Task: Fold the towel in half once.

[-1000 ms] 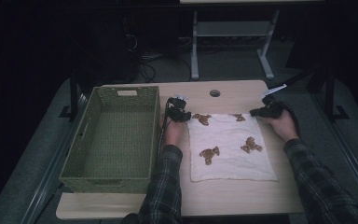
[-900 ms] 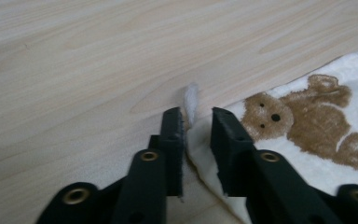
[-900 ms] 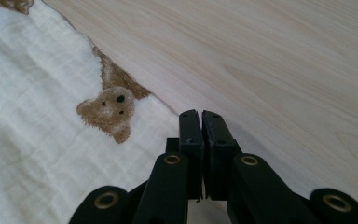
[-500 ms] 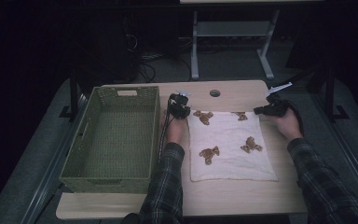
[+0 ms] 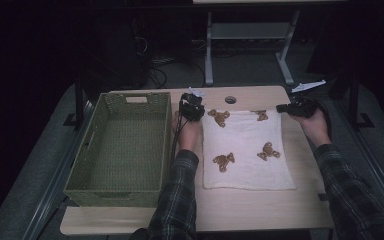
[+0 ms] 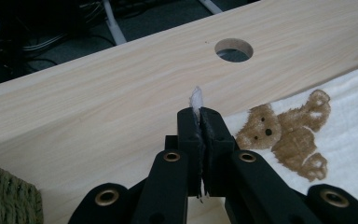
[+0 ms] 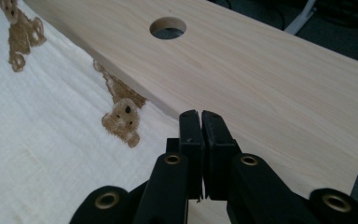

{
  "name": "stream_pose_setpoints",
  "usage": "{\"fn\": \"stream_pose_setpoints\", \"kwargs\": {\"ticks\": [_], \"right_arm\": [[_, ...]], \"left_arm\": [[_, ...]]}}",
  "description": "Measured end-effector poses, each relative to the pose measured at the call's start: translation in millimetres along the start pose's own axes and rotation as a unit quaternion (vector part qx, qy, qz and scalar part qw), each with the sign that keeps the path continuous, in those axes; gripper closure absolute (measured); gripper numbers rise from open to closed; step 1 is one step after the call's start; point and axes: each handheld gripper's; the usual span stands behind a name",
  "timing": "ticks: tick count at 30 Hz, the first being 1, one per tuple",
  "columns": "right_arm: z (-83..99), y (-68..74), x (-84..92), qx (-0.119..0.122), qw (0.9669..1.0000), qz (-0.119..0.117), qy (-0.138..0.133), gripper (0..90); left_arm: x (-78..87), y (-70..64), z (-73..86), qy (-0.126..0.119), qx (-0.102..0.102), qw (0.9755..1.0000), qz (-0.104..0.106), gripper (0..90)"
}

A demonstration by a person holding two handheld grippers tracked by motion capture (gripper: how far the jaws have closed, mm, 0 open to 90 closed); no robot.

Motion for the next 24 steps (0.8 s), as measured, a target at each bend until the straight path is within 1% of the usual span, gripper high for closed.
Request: {"fn": "stream_pose_setpoints", "kwargs": {"ticks": [2, 4, 7, 9, 10, 11, 15, 21, 22, 24], "right_arm": [[1.3, 1.6, 2.8, 0.006, 1.0000, -0.001, -0.004, 87.7], [4.3, 4.1, 6.6, 0.004, 1.0000, -0.004, -0.008, 87.7], [11.2, 6.6, 12.5, 0.004, 0.9999, -0.010, -0.014, 87.7], [16.5, 8.9, 15.8, 0.007, 0.9998, -0.012, -0.017, 87.7], [19.0, 10.3, 17.7, 0.009, 0.9997, -0.013, -0.018, 87.7], [21.5, 11.7, 19.6, 0.011, 0.9996, -0.014, -0.020, 87.7], [30.3, 19.3, 27.9, 0.017, 0.9995, -0.015, -0.022, 87.7], [42.6, 31.1, 40.5, 0.030, 0.9989, -0.020, -0.029, 87.7], [44.1, 32.4, 42.0, 0.031, 0.9989, -0.021, -0.030, 87.7], [48.2, 36.0, 45.4, 0.033, 0.9987, -0.021, -0.032, 87.7]], "left_arm": [[3.6, -2.3, 0.9, -0.002, -0.001, 1.0000, -0.001, 87.3], [7.7, -3.8, 2.4, -0.001, -0.003, 1.0000, 0.000, 87.3], [13.5, -6.2, 6.5, -0.001, -0.005, 1.0000, 0.002, 87.3], [16.9, -8.8, 9.7, -0.001, -0.003, 1.0000, 0.004, 87.4], [18.9, -9.8, 11.2, 0.002, -0.007, 1.0000, 0.005, 87.4], [21.4, -11.6, 13.1, 0.003, -0.007, 1.0000, 0.006, 87.4], [29.2, -16.1, 18.7, 0.006, -0.012, 0.9999, 0.006, 87.5], [43.3, -21.5, 30.3, 0.003, -0.014, 0.9998, 0.013, 87.5], [45.6, -23.3, 33.2, 0.003, -0.012, 0.9998, 0.015, 87.4], [49.0, -25.2, 37.0, 0.004, -0.018, 0.9997, 0.015, 87.5]]}}
Point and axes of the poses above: each handheld gripper's, and its own axes: x roughly backward along the jaws, z roughly out of its underside, y roughly to its left, and after that the axes turned 3 degrees about y, right-handed
